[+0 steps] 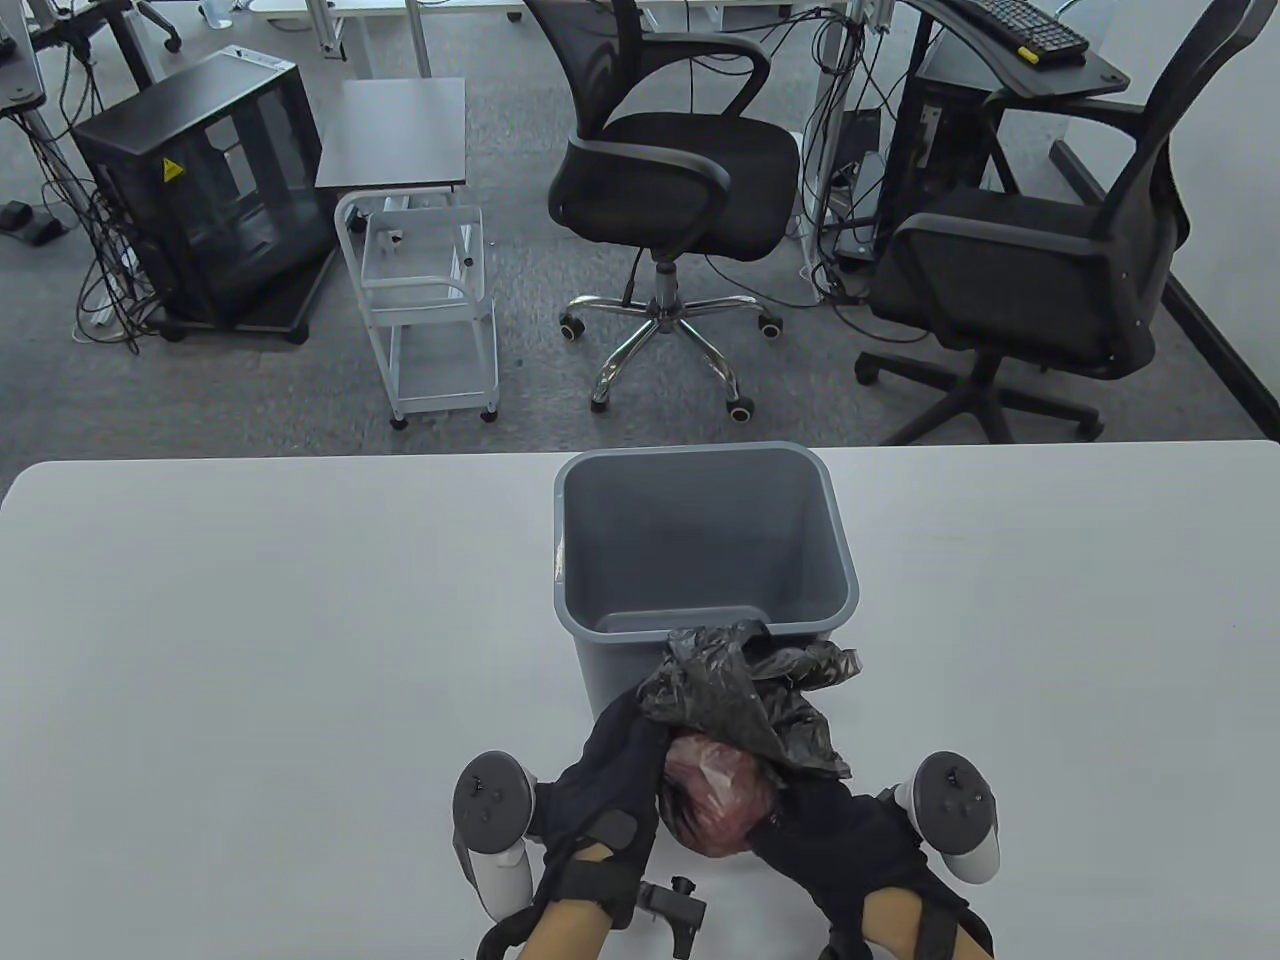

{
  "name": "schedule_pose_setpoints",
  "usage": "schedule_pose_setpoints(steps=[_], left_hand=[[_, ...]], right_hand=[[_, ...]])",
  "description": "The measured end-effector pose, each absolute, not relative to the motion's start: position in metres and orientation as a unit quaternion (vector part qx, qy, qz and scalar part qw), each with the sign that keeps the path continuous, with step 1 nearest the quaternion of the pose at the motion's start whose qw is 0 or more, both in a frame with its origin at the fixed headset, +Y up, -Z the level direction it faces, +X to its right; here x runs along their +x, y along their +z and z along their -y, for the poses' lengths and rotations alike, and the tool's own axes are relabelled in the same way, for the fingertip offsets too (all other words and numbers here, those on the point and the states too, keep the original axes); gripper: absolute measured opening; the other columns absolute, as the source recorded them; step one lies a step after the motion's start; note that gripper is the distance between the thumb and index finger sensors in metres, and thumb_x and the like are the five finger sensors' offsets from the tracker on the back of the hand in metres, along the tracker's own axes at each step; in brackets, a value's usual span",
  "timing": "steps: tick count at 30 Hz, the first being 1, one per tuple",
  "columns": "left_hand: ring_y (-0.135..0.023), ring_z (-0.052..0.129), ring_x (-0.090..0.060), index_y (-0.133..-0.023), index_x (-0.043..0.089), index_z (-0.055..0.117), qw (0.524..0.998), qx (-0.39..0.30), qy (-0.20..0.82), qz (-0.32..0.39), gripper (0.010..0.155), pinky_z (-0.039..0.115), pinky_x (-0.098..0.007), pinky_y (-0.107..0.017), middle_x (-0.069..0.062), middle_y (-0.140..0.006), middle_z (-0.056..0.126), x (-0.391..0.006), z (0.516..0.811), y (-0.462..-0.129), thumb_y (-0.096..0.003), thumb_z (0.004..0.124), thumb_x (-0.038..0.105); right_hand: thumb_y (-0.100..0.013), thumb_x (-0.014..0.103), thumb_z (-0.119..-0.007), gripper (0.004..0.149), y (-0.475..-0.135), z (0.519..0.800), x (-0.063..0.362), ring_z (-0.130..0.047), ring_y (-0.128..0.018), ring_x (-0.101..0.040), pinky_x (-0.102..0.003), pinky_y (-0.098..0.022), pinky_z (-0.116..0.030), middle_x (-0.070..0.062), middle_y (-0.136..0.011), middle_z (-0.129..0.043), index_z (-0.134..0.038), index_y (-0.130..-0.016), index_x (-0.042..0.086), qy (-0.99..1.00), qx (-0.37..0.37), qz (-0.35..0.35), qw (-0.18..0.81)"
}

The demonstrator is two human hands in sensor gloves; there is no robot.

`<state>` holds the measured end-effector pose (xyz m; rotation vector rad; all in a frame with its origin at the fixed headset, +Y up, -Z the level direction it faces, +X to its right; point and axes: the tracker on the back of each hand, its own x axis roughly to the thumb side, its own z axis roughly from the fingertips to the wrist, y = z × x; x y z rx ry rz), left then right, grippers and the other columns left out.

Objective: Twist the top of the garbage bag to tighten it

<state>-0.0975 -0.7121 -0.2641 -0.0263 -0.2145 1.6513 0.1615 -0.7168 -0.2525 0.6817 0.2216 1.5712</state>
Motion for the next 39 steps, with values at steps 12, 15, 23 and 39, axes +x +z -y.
schedule_pose_setpoints(steps=[12,15,23,39], left_hand=[[-0.071,0.098,-0.033,-0.099,0.034,0.074,0.712,0.048,0.699,0.042,0.05,0.091,-0.049,-0.035,-0.005,-0.098,0.081,-0.104,0.707,-0.259,-0.0523,0.07,0.052],[-0.073,0.097,-0.033,-0.099,0.035,0.073,0.714,0.033,0.697,0.05,0.05,0.091,-0.048,-0.034,-0.005,-0.099,0.079,-0.099,0.708,-0.259,-0.0523,0.069,0.053],[-0.096,0.071,-0.039,-0.101,0.037,0.073,0.653,-0.04,0.744,0.132,0.052,0.073,-0.06,-0.058,-0.005,-0.11,0.065,-0.094,0.709,-0.266,-0.0527,0.072,0.056],[-0.102,0.061,-0.038,-0.1,0.039,0.073,0.646,-0.036,0.752,0.125,0.05,0.064,-0.062,-0.065,-0.002,-0.111,0.063,-0.099,0.711,-0.267,-0.0531,0.072,0.056]], right_hand=[[-0.051,0.07,-0.074,0.11,-0.25,0.719,0.155,-0.037,-0.091,-0.064,-0.077,-0.061,-0.043,-0.033,-0.101,-0.003,0.004,-0.103,0.011,0.68,0.343,-0.125,0.636],[-0.051,0.067,-0.076,0.111,-0.248,0.712,0.155,-0.042,-0.093,-0.06,-0.074,-0.062,-0.047,-0.033,-0.1,-0.002,0.005,-0.102,0.01,0.732,0.351,-0.08,0.579],[-0.056,0.062,-0.063,0.09,-0.254,0.727,0.166,-0.091,-0.062,-0.051,-0.062,-0.043,-0.079,-0.042,-0.092,-0.052,-0.021,-0.104,-0.003,0.606,0.252,-0.121,0.745],[-0.057,0.054,-0.064,0.086,-0.254,0.726,0.167,-0.095,-0.06,-0.046,-0.059,-0.043,-0.082,-0.037,-0.089,-0.062,-0.021,-0.102,-0.005,0.613,0.244,-0.12,0.741]])
